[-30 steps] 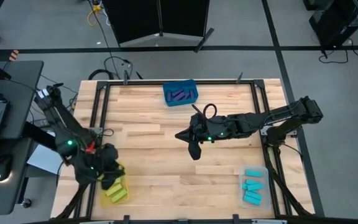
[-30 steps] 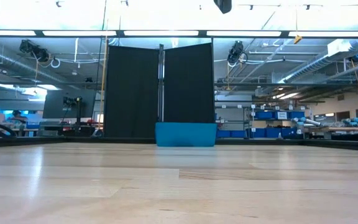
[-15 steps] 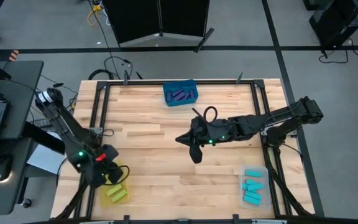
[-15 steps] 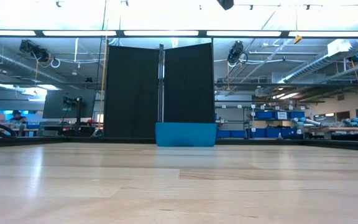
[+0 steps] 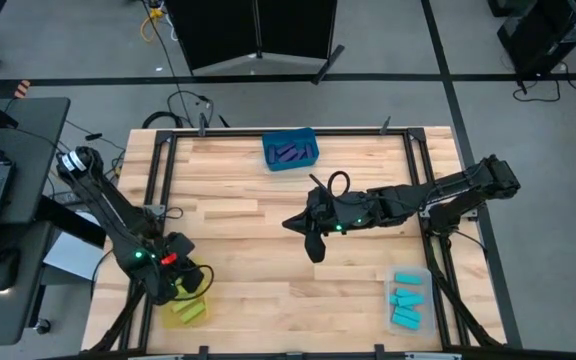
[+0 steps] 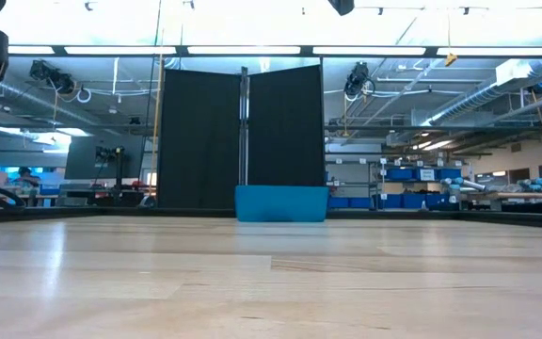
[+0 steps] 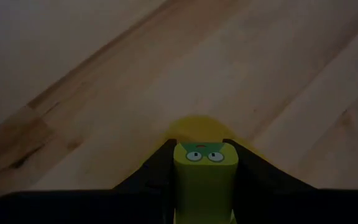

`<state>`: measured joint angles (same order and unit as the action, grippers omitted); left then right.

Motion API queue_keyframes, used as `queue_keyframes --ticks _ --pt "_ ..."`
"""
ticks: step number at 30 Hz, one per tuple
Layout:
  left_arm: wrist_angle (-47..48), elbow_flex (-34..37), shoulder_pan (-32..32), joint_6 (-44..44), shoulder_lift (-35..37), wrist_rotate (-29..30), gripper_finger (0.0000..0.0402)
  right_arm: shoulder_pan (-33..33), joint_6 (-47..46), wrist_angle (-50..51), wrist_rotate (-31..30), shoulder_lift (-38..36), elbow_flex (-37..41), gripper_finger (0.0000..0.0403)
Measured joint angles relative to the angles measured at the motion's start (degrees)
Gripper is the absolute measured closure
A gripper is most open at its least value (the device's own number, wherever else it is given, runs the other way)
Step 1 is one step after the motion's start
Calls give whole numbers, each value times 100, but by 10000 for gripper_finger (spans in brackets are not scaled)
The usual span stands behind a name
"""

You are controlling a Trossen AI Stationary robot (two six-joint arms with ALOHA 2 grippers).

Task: Sort blocks
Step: Put the yellow green block into the yellow bin

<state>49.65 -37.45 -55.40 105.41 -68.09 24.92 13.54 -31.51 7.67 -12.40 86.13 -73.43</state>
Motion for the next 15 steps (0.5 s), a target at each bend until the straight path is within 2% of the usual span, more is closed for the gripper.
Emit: queue_keyframes --ticks 10,15 --pt "-775 0 2 -880 -22 773 291 -4 14 4 -57 0 2 393" --pt "-849 -7 2 -1057 -22 703 291 -4 7 2 -59 0 2 393"
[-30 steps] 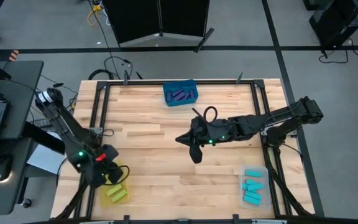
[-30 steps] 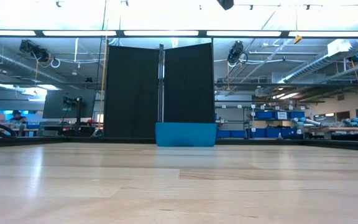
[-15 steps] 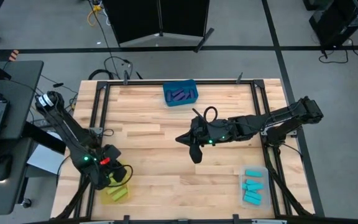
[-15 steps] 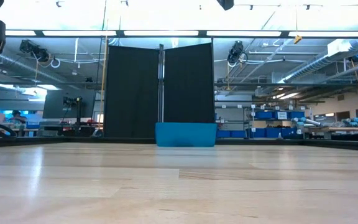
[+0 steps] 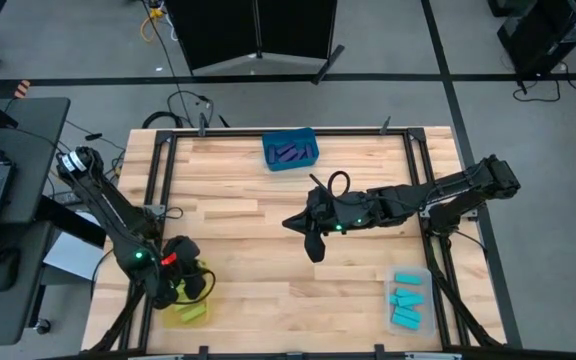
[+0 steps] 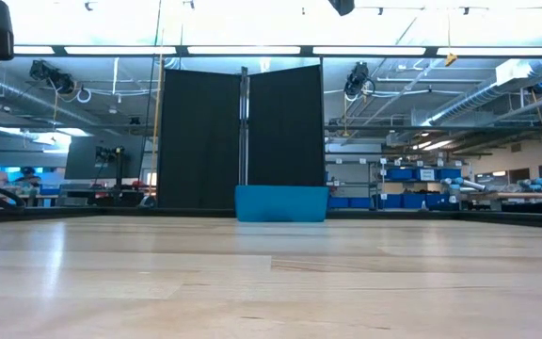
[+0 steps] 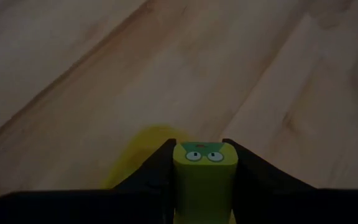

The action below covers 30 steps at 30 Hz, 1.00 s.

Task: Sort blocks
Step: Put the yellow green block into the yellow bin

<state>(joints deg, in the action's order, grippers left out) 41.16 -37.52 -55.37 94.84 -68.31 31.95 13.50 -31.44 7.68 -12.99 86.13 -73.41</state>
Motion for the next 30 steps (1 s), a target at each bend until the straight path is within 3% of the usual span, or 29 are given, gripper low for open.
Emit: queue_keyframes --ticks 10,18,30 --pt "187 -450 -28 -1349 -16 -844 291 0 9 0 1 0 0 393" --pt "158 -445 -80 -1435 -627 -1107 291 22 -3 2 -105 0 0 393" --pt "47 -445 -101 -1706 -697 -1353 291 26 -31 0 -107 0 0 393"
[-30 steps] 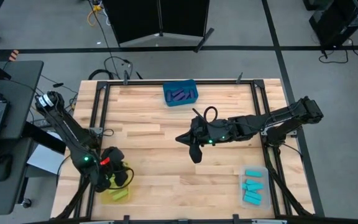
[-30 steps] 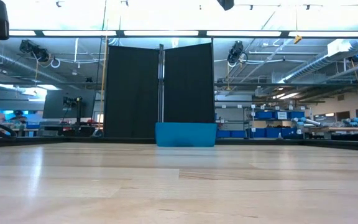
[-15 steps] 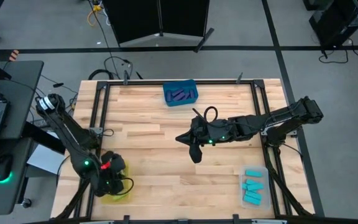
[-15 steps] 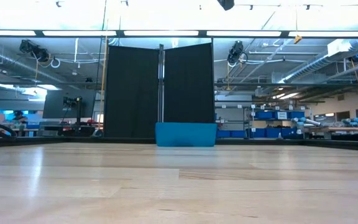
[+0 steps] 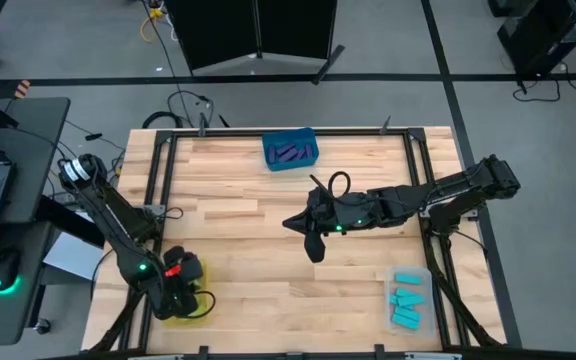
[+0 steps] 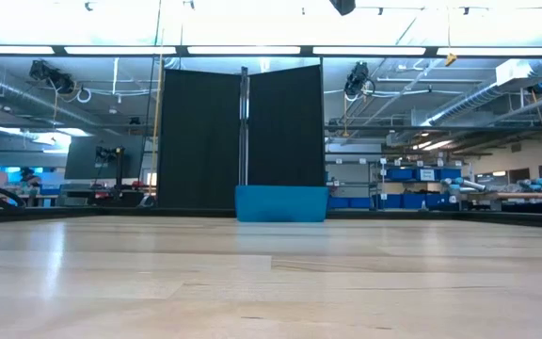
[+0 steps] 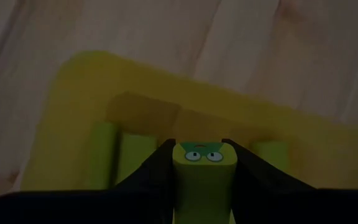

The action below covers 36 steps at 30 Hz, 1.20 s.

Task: Sort blocks
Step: Put the yellow green block into the yellow bin, then return to Home Position

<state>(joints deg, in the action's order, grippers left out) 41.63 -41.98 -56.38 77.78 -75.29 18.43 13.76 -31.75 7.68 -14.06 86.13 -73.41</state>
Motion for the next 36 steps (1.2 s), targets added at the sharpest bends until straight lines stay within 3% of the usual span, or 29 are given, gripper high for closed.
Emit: queue_keyframes --ticks 7,19,24,30,36 --pt "-10 118 -4 -650 -15 -389 291 0 -76 0 0 0 0 392" --pt "-630 378 -4 -1036 -15 -476 291 15 -173 0 15 0 0 392" --pt "-668 378 -4 -1112 -15 -892 290 15 -170 0 51 0 0 392" --pt "-759 377 -4 -1156 -15 -1022 204 15 -133 0 55 0 0 392" --pt "-753 205 -4 -1334 -15 -1003 207 15 19 0 59 0 0 386"
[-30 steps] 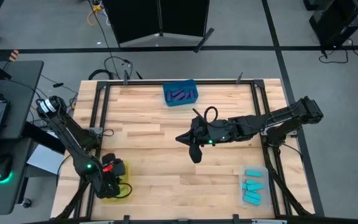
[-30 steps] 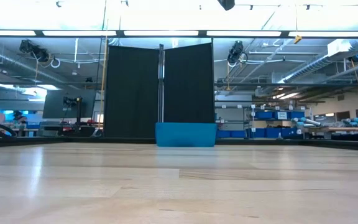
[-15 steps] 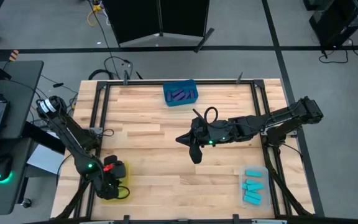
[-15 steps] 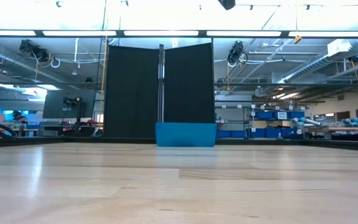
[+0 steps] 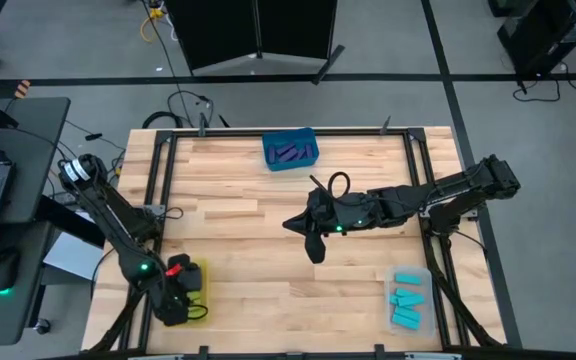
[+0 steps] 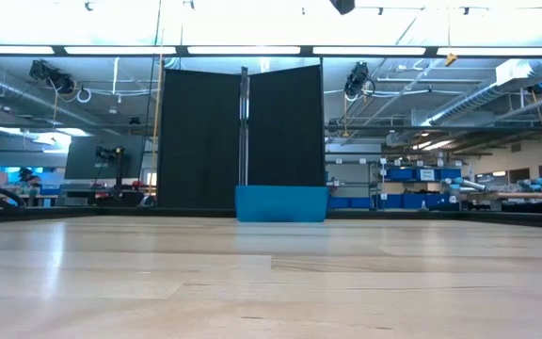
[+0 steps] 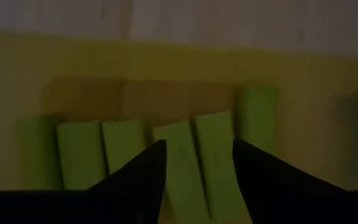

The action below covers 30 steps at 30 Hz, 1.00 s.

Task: Sort blocks
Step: Return to Home Position

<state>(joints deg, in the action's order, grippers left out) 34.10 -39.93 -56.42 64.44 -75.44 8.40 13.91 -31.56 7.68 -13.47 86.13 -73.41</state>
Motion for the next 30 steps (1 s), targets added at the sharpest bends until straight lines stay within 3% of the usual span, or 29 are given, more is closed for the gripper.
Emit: queue_keyframes --ticks 7,14,22,30 --pt "7 -350 0 -514 0 338 278 -4 415 -13 90 -63 0 388" --pt "-3 -586 17 -1154 19 570 386 -52 1105 -32 486 -263 0 394" --pt "-177 -591 130 -1289 364 959 397 -364 1606 15 1004 -499 2 395" --pt "-593 -592 881 -2144 807 1197 399 -661 1834 361 1482 -602 2 396"
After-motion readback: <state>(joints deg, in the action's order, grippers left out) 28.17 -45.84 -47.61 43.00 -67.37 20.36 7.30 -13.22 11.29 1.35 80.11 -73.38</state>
